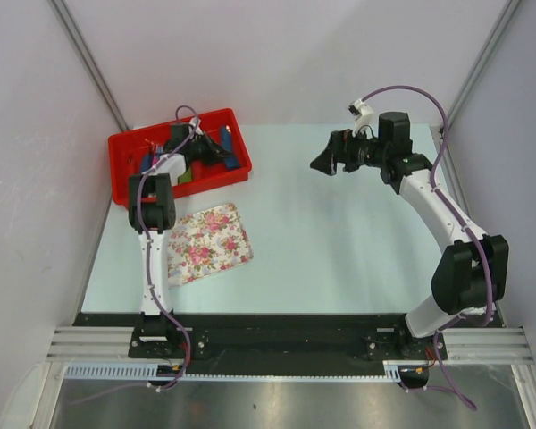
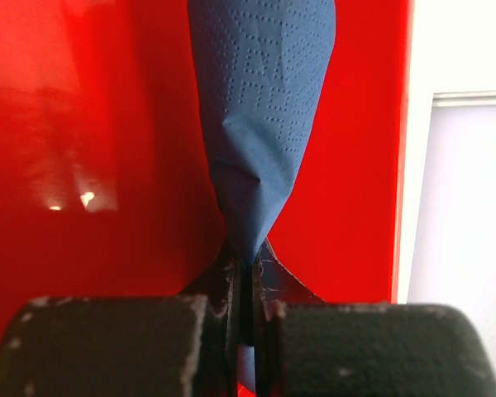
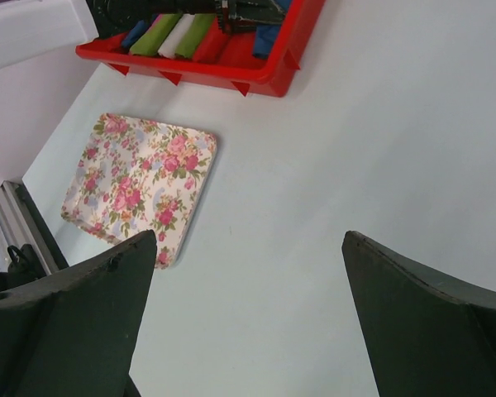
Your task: Place the utensils on the paper napkin and roll it up
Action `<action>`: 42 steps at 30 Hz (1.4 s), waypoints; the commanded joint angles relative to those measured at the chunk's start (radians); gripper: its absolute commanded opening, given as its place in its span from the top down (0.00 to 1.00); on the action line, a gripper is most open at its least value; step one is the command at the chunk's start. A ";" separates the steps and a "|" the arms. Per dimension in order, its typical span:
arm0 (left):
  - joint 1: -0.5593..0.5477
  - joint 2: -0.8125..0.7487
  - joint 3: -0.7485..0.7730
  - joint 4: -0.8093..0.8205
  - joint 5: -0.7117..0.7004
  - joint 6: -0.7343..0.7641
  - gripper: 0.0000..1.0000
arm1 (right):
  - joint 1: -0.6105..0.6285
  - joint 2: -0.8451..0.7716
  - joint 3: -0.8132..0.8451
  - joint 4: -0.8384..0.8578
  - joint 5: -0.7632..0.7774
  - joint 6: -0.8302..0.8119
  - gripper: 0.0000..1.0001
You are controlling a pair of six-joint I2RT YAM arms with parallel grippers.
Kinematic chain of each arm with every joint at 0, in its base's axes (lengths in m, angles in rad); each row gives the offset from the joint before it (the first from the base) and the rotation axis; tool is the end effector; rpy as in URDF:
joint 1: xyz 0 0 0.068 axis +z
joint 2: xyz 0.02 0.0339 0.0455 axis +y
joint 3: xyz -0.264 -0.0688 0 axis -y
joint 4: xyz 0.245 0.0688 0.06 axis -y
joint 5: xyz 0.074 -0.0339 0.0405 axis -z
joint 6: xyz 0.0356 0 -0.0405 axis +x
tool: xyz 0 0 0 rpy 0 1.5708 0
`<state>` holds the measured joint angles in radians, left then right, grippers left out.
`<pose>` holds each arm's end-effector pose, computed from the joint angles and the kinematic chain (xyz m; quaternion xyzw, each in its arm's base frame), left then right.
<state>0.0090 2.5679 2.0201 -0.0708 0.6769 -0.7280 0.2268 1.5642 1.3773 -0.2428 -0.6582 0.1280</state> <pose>0.5652 -0.0172 0.1214 -0.1600 0.8369 -0.4283 0.3009 0.3488 0.1028 0.3484 -0.2137 0.7868 0.3579 0.4551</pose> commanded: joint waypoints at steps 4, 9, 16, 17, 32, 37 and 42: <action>-0.035 0.026 0.054 -0.007 -0.010 -0.019 0.85 | -0.018 0.020 0.072 -0.018 -0.007 -0.018 0.00; -0.035 0.018 0.052 -0.052 -0.037 -0.002 0.66 | -0.021 0.034 0.095 -0.033 -0.009 -0.013 0.00; -0.035 -0.023 0.045 -0.116 -0.106 0.041 0.45 | -0.023 0.040 0.105 -0.024 -0.017 -0.001 0.00; -0.037 -0.031 0.046 -0.129 -0.117 0.048 0.44 | -0.021 0.039 0.105 -0.023 -0.015 0.001 0.00; -0.072 -0.127 0.141 -0.383 -0.416 0.228 0.16 | -0.021 0.033 0.112 -0.010 -0.015 0.002 0.00; -0.070 -0.195 0.180 -0.460 -0.499 0.303 0.00 | -0.021 0.045 0.149 -0.032 -0.011 -0.016 0.00; -0.064 -0.311 0.229 -0.559 -0.543 0.441 0.00 | -0.032 0.079 0.183 -0.036 -0.015 -0.039 0.00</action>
<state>-0.0620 2.4432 2.1593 -0.5369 0.2054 -0.4240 0.2085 1.6192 1.4956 -0.2840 -0.6628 0.1192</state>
